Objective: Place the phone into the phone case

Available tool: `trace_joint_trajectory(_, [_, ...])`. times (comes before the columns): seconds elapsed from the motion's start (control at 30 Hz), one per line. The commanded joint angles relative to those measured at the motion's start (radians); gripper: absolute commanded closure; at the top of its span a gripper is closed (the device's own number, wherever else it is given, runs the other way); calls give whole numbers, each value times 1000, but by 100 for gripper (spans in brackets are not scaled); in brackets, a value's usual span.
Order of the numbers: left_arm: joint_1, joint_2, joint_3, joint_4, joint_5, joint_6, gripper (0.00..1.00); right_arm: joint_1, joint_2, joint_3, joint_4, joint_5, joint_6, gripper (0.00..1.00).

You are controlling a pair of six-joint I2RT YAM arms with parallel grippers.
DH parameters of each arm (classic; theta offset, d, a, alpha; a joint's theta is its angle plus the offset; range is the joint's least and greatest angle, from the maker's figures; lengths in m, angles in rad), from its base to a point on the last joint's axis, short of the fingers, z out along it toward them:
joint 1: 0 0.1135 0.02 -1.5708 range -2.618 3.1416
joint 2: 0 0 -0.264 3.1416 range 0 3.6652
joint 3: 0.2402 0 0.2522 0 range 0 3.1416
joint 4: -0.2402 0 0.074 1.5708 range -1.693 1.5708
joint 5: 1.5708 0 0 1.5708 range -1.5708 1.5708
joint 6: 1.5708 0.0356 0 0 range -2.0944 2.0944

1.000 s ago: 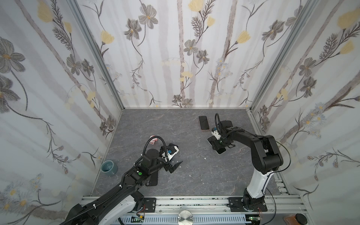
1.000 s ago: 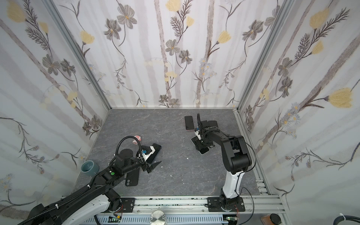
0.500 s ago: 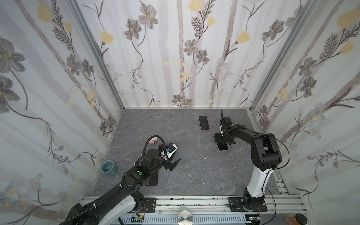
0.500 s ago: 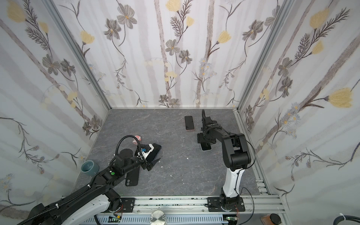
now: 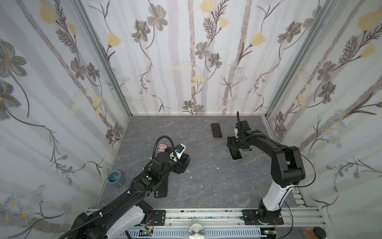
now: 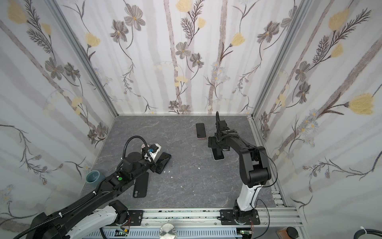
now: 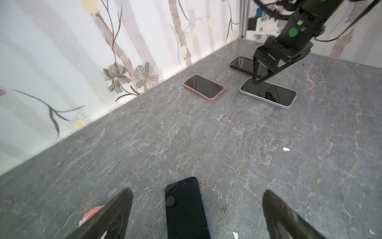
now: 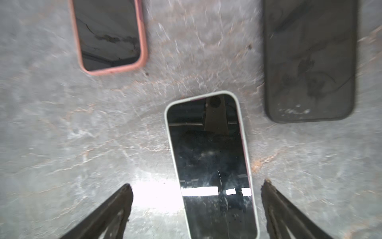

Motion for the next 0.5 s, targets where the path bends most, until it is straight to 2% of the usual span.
trace_joint_trajectory(0.0, [11, 97, 92, -150, -88, -137, 0, -2, -61, 0, 11, 28, -15, 5])
trace_joint_trajectory(0.1, [39, 222, 177, -273, -112, -220, 0, 0, -121, -5, 13, 28, -45, 5])
trace_joint_trajectory(0.3, [117, 405, 252, -397, 47, -309, 2, 3, -227, -65, 43, -4, -85, 6])
trace_joint_trajectory(0.47, [147, 486, 272, -415, 110, -327, 3, 4, -250, -112, 30, -32, -89, 7])
